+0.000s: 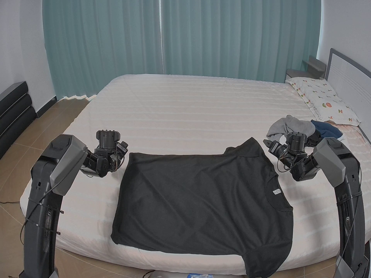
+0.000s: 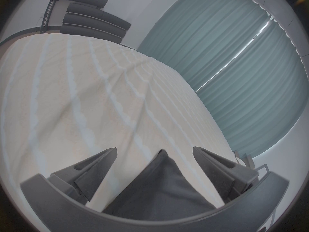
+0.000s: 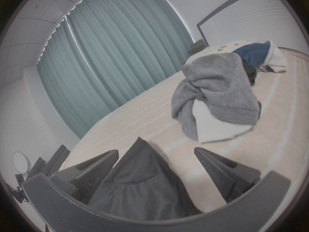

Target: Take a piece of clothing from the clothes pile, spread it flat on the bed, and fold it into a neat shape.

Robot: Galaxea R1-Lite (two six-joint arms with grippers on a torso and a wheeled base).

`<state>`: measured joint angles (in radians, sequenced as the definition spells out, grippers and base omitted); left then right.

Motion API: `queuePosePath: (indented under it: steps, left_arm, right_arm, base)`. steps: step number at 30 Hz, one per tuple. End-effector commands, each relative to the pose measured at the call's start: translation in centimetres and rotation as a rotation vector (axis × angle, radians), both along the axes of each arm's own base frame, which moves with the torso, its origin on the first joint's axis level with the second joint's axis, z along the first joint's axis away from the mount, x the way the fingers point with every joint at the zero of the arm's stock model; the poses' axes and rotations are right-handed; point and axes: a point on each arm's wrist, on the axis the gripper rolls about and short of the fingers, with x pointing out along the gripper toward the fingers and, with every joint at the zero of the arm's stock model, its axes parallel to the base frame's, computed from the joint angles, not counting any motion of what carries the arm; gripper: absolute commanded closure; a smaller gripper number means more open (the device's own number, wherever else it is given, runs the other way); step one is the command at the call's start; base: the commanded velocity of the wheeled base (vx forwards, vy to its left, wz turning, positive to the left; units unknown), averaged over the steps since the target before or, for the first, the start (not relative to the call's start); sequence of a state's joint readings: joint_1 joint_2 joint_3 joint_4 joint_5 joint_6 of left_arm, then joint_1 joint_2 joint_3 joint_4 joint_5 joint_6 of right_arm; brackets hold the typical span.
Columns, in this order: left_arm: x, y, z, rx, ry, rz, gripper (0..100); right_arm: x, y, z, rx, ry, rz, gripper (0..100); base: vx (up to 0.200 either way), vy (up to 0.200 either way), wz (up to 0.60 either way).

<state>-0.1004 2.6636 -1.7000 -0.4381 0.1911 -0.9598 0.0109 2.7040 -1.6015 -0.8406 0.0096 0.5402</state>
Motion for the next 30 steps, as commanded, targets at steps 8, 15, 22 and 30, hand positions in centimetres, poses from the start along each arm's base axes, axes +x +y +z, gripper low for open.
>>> queuePosePath:
  steps: [8, 15, 22, 30]
  left_arm:
    - [-16.2, -1.0, 5.4, -0.119, 0.079, -0.158, 0]
    - [-22.6, -1.8, 4.1, -0.169, 0.168, -0.236, 0]
    - [-25.9, -2.4, 3.0, -0.221, 0.188, -0.26, 0]
    - [-28.2, -2.3, 1.9, -0.218, 0.269, -0.266, 0]
  right_arm:
    - [-18.8, 0.5, 7.2, 0.108, 0.198, 0.157, 0]
    - [-25.5, 2.1, 5.3, 0.197, 0.4, 0.171, 0]
    - [-29.1, 2.4, 4.7, 0.364, 0.498, 0.133, 0]
    - [-31.2, 2.3, 3.0, 0.434, 0.538, 0.211, 0]
  base:
    - [0.0, 0.0, 0.0]
    - [0.0, 0.0, 0.0]
    - [-0.057, 0.0, 0.0]
    - [-0.1, 0.0, 0.0]
